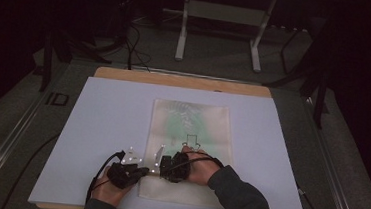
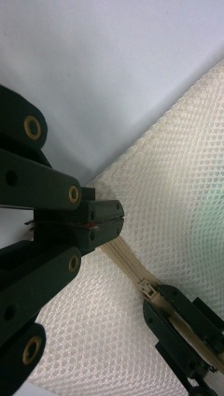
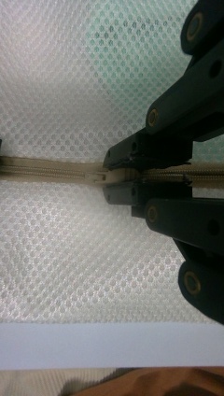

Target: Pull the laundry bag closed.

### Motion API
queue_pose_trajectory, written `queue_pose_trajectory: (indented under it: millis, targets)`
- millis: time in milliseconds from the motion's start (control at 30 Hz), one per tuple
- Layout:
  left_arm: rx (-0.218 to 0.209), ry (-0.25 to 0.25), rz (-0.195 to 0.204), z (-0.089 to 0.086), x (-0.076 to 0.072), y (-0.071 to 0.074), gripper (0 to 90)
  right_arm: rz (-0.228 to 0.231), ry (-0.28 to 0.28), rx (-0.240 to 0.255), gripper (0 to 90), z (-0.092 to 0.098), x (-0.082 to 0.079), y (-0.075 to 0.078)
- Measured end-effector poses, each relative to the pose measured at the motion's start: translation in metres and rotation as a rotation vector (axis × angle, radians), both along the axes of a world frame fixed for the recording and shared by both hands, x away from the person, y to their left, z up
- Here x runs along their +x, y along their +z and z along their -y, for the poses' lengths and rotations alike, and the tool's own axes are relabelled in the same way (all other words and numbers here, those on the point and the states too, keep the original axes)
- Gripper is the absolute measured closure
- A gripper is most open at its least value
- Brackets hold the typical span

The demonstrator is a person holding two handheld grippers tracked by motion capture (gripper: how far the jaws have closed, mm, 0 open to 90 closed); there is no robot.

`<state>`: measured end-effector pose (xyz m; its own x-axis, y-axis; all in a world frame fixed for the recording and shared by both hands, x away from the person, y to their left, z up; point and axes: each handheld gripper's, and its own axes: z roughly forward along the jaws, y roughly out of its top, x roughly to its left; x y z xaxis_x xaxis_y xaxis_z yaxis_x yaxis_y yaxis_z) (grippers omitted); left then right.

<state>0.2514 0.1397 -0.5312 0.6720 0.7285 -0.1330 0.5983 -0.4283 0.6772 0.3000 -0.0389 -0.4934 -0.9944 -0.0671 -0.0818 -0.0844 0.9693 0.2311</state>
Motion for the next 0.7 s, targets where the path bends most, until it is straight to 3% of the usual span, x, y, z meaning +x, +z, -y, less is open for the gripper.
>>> queue_pose_trajectory:
  millis: [700]
  targets:
    - [-0.001,0.001,-0.001,0.000,0.000,0.000,89.6,-0.005,-0.010,-0.007,82.4,0.012,0.000,0.003]
